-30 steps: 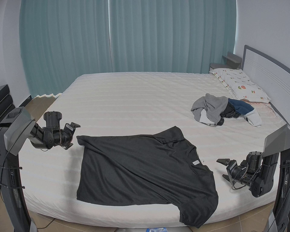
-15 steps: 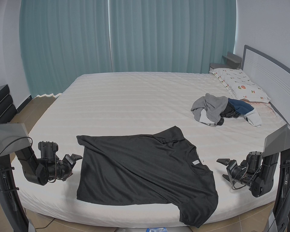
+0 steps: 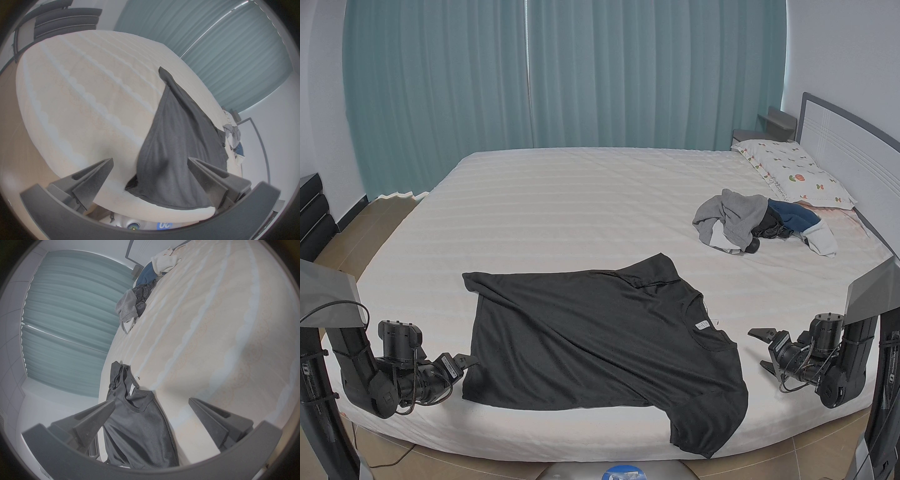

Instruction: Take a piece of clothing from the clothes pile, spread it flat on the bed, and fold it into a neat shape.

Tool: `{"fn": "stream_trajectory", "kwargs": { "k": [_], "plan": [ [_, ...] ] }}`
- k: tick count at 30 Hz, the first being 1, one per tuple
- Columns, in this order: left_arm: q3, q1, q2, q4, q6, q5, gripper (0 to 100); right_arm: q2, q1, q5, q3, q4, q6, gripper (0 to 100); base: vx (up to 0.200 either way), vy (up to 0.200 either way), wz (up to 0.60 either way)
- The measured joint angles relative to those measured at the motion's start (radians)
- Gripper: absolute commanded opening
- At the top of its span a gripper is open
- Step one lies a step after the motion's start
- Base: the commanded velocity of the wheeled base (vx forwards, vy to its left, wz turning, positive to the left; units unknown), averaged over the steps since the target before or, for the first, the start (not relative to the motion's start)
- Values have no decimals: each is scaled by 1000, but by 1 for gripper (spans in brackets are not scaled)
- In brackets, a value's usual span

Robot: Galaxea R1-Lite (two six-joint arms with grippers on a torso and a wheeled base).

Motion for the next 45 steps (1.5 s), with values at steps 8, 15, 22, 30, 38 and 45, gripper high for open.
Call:
{"fn": "stream_trajectory", "kwargs": {
  "k": [8, 15, 22, 30, 38, 45],
  "plan": [
    [-13, -50, 39, -2, 0, 53, 100, 0, 0, 0, 0, 0, 0, 100, 0, 0, 0],
    [-23, -78, 57, -1, 1, 54, 0, 0, 0, 0, 0, 0, 0, 100, 0, 0, 0],
    [-13, -83, 64, -1, 6, 55, 0, 0, 0, 0, -1, 0, 0, 100, 0, 0, 0],
    [34, -53, 53, 1, 116, 111, 0, 0, 0, 0, -1, 0, 0, 100, 0, 0, 0],
    [91, 6, 17, 6, 238, 135, 0, 0, 0, 0, -1, 0, 0, 100, 0, 0, 0],
    [130, 65, -27, 12, 344, 159, 0, -19, 24, -3, 26, -6, -5, 100, 0, 0, 0]
  ]
}}
